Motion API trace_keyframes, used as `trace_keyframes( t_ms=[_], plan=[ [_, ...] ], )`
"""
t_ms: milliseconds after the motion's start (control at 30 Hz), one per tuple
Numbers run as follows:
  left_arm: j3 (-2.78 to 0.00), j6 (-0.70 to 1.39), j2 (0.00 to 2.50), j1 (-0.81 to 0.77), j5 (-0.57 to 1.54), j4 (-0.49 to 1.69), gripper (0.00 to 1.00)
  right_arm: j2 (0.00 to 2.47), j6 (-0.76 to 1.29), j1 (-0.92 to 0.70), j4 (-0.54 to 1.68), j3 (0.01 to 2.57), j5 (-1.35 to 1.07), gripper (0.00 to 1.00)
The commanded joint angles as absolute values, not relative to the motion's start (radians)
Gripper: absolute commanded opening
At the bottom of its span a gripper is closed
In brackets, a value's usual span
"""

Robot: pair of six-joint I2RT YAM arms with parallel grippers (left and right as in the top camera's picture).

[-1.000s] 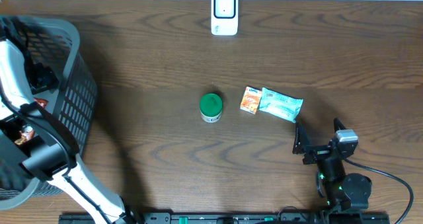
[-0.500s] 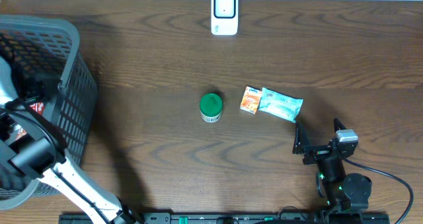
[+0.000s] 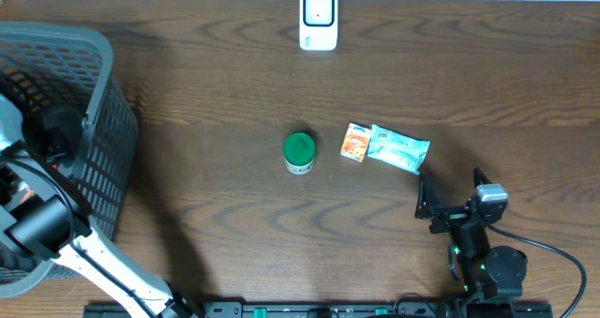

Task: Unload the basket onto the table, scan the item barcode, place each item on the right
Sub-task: 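Reach the left gripper back into the basket toward the TOP bar, then grasp the orange chocolate bar with the left gripper and lift it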

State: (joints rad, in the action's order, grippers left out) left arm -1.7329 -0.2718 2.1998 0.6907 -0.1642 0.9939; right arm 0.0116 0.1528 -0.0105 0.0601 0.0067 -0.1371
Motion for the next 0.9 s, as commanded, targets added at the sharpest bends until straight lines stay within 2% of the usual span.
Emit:
trace_keyframes(
  t_ms=[0, 67, 267, 333, 800, 867],
  plan=[
    [-1.665, -0.276, 2.25, 0.696, -0.165, 0.981, 0.28, 0.007, 0.163, -0.015, 0.064, 0.006, -0.132, 0.99],
    [-1.669, -0.274, 2.246, 0.694, -0.165, 0.983, 0.08, 0.007, 0.163, -0.015, 0.064, 0.006, -0.132, 0.99],
    [-1.7, -0.16, 2.164, 0.685, -0.162, 0.992, 0.07, 0.007, 0.163, -0.015, 0.064, 0.006, -0.132, 0.99],
    [-1.707, -0.152, 2.098, 0.676, -0.103, 0.997, 0.07, 0.007, 0.163, -0.015, 0.064, 0.006, -0.132, 0.99],
    [-1.708, -0.086, 1.407, 0.655, 0.67, 1.013, 0.07, 0.007, 0.163, -0.015, 0.064, 0.006, -0.132, 0.99],
    [-1.706, -0.065, 1.32, 0.653, 0.86, 1.022, 0.08, 0.007, 0.163, -0.015, 0.064, 0.006, -0.132, 0.99]
  ],
)
